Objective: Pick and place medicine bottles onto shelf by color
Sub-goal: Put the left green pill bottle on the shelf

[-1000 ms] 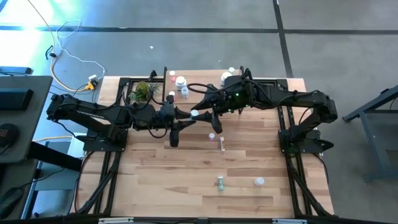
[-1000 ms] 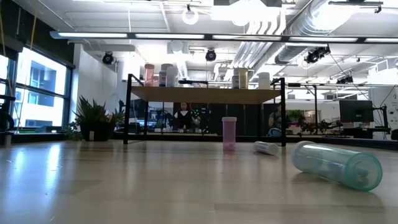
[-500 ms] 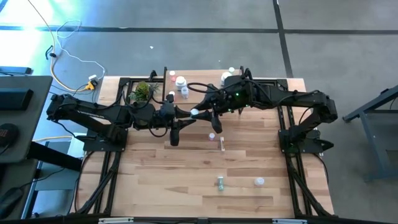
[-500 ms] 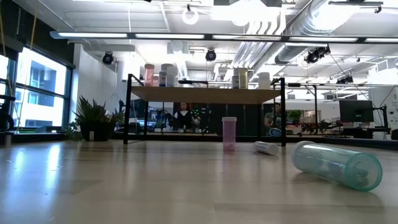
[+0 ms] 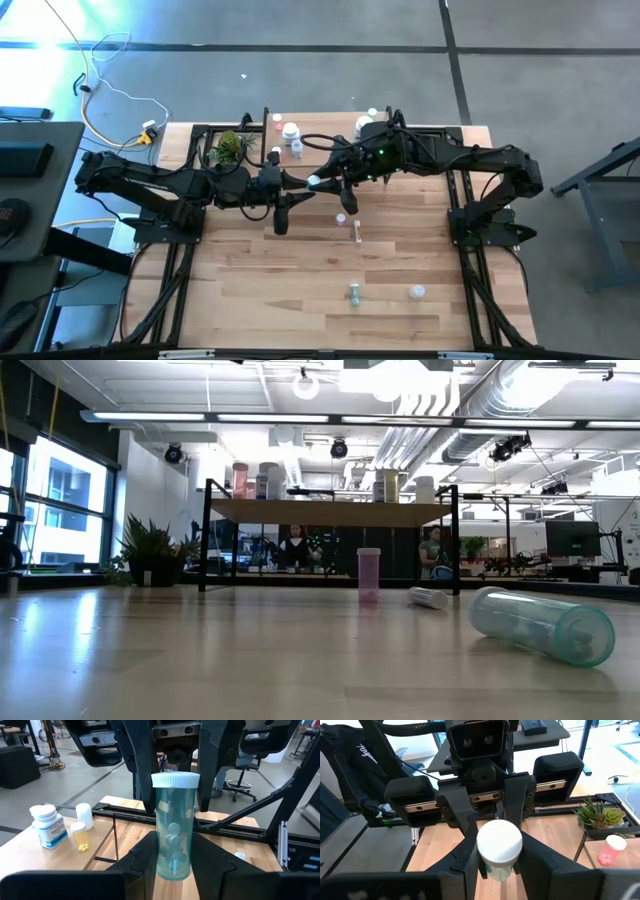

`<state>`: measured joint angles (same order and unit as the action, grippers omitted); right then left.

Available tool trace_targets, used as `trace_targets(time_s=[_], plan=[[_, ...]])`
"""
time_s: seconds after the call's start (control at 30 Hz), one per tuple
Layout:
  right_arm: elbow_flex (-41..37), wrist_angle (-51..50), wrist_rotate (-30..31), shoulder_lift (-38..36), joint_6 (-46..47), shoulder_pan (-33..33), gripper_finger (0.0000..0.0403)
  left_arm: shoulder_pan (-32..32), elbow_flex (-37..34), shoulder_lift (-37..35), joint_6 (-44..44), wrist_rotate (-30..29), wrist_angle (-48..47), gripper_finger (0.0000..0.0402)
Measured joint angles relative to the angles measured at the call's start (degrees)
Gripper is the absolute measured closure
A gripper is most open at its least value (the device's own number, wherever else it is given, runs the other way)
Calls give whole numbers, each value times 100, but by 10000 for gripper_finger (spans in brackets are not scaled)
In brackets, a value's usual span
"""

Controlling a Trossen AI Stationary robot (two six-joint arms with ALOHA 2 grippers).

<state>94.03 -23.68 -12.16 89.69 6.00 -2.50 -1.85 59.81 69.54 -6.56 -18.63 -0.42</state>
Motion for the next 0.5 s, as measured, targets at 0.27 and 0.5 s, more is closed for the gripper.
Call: trace_targets(time_s=[0.27,0.5], plan=[[0,-80,0,2,2,0,299,0,0,0,123,-3,-176,250],[0,-81,33,2,-2,-13,299,0,0,0,121,-278,-328,206]])
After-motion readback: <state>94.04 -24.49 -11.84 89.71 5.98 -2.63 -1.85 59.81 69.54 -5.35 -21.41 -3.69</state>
